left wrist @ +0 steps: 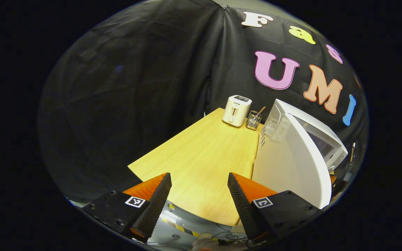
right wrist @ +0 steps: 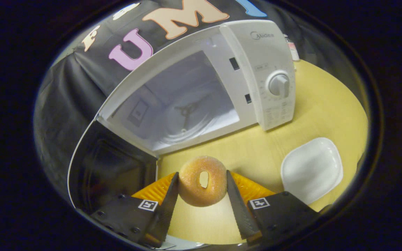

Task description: Open the microwave oven with the left hand, put the food in, and close the microwave oven.

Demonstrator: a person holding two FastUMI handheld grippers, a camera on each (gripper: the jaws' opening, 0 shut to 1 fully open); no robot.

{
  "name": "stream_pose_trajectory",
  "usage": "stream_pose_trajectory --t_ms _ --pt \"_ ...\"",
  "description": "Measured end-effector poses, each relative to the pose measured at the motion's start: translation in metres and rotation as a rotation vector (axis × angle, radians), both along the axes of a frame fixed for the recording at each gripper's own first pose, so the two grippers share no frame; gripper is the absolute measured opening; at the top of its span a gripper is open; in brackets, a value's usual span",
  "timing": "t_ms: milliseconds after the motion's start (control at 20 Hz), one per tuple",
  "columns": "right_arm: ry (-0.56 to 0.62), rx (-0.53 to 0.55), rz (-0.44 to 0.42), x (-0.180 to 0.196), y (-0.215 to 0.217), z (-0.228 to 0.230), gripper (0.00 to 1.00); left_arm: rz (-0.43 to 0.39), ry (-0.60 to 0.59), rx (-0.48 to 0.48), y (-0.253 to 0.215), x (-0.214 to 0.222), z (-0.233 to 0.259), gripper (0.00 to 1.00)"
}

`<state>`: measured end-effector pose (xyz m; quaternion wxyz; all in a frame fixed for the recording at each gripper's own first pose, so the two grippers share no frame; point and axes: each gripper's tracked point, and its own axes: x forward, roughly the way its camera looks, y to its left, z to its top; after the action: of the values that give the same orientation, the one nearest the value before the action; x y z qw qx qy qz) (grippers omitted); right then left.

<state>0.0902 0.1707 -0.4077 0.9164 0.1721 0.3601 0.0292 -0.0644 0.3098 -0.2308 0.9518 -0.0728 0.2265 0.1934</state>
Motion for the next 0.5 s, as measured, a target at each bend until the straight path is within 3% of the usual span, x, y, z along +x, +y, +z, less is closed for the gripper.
stream_pose_trajectory --t_ms 250,500 --pt "-0.125 0.044 -0.074 0.051 0.021 0.008 0.75 -0.023 0.025 -0.01 -0.001 0.003 -0.006 0.96" --pt "-0.229 -0.015 -0.099 0.101 0.031 0.01 0.75 -0.039 0.071 0.01 0.004 0.003 -0.013 0.96"
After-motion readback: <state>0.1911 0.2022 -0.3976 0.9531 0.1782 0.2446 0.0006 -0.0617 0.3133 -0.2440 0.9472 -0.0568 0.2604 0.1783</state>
